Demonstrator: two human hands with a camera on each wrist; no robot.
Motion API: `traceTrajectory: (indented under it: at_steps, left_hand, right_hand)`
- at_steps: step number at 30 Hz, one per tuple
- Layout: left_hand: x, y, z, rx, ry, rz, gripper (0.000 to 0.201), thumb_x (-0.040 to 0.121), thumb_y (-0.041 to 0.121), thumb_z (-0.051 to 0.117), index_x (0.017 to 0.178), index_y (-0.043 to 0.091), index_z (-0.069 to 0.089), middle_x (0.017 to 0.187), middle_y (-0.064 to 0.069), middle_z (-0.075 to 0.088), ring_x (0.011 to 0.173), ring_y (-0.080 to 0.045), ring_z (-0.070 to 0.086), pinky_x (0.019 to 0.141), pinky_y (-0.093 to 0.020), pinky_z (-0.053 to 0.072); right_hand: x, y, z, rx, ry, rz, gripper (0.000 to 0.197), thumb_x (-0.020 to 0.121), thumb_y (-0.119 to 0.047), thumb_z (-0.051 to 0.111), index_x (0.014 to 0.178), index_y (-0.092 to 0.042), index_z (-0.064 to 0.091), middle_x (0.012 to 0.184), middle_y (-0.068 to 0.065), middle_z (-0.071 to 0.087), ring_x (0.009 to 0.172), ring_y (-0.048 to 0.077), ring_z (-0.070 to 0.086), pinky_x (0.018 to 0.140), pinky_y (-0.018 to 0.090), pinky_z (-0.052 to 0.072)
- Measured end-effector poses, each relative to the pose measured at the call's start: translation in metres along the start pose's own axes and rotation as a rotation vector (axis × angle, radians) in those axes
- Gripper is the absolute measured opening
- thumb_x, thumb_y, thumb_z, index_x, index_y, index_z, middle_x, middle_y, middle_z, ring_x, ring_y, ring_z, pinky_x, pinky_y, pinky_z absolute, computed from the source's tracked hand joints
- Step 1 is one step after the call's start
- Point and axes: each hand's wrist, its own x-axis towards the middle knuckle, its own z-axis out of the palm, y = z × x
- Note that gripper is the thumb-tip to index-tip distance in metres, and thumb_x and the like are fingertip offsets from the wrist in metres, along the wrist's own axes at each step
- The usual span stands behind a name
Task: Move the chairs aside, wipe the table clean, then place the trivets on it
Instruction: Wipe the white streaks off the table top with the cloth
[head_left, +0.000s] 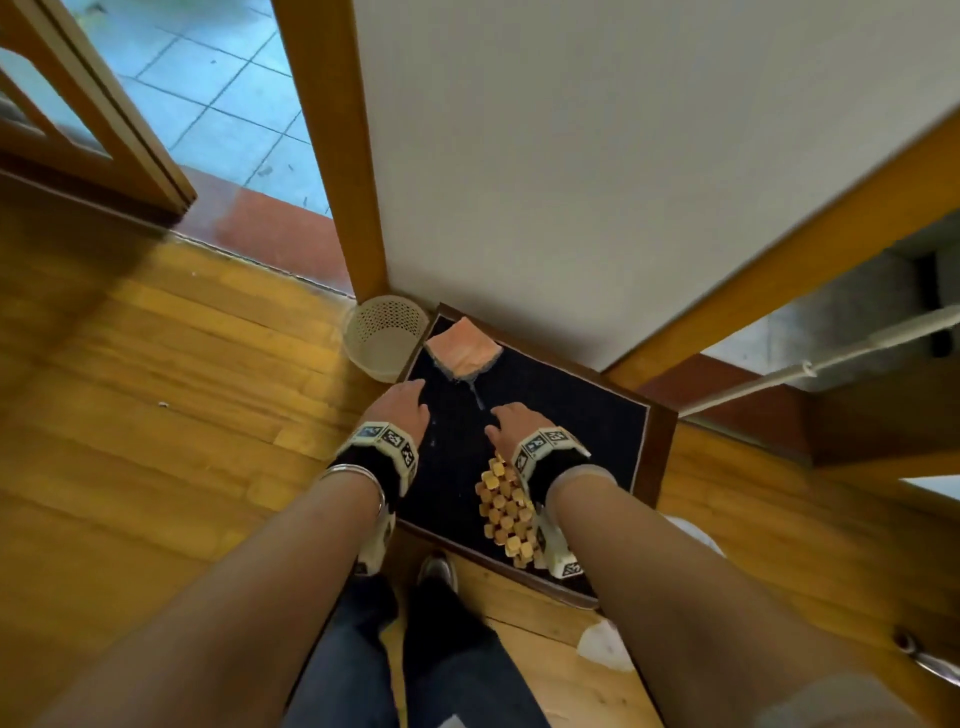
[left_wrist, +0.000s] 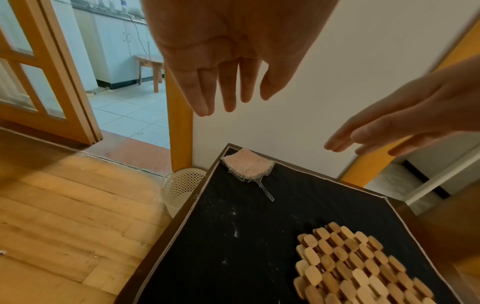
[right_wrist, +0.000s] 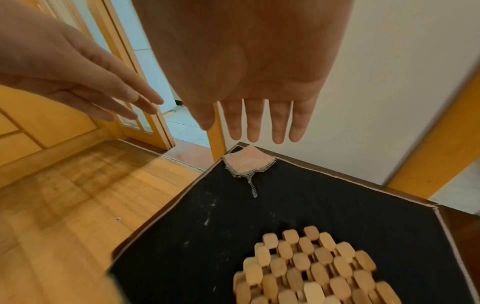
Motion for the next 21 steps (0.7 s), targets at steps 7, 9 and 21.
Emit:
traceTrajectory:
  at_steps: [7, 9, 21]
  left_hand:
    - [0.124, -0.012, 0.030, 0.061, -0.112, 0.056, 0.050, 0.100, 0.020, 0.041, 0.147, 0.010, 0.029, 0.147, -0.010, 0.041, 0.133, -0.024, 0.040, 0.107, -0.033, 0.032]
    - [0.157, -0.018, 0.040, 0.074, -0.148, 0.055, 0.050, 0.099, 0.019, 0.043, 0.147, 0.009, 0.031, 0.143, -0.011, 0.044, 0.130, -0.026, 0.044, 0.105, -0.034, 0.036]
    - [0.278, -0.042, 0.075, 0.100, -0.170, 0.151, 0.049, 0.097, 0.007, 0.047, 0.144, 0.008, 0.033, 0.143, -0.013, 0.043, 0.130, -0.027, 0.042, 0.105, -0.035, 0.035]
  right_hand:
    - [0.114, 0.003, -0.010, 0.091, 0.058, 0.063, 0.049, 0.102, -0.032, 0.039, 0.146, -0.012, 0.035, 0.150, 0.010, 0.036, 0.132, 0.029, 0.043, 0.106, 0.040, 0.039]
    - [0.146, 0.004, -0.009, 0.151, 0.079, 0.100, 0.049, 0.101, -0.032, 0.042, 0.145, -0.011, 0.036, 0.148, 0.011, 0.038, 0.129, 0.030, 0.046, 0.102, 0.039, 0.040]
    - [0.258, 0.013, 0.003, 0.610, 0.200, 0.483, 0.075, 0.096, -0.033, 0.053, 0.154, -0.012, 0.010, 0.150, 0.016, 0.033, 0.133, 0.034, 0.040, 0.104, 0.041, 0.039]
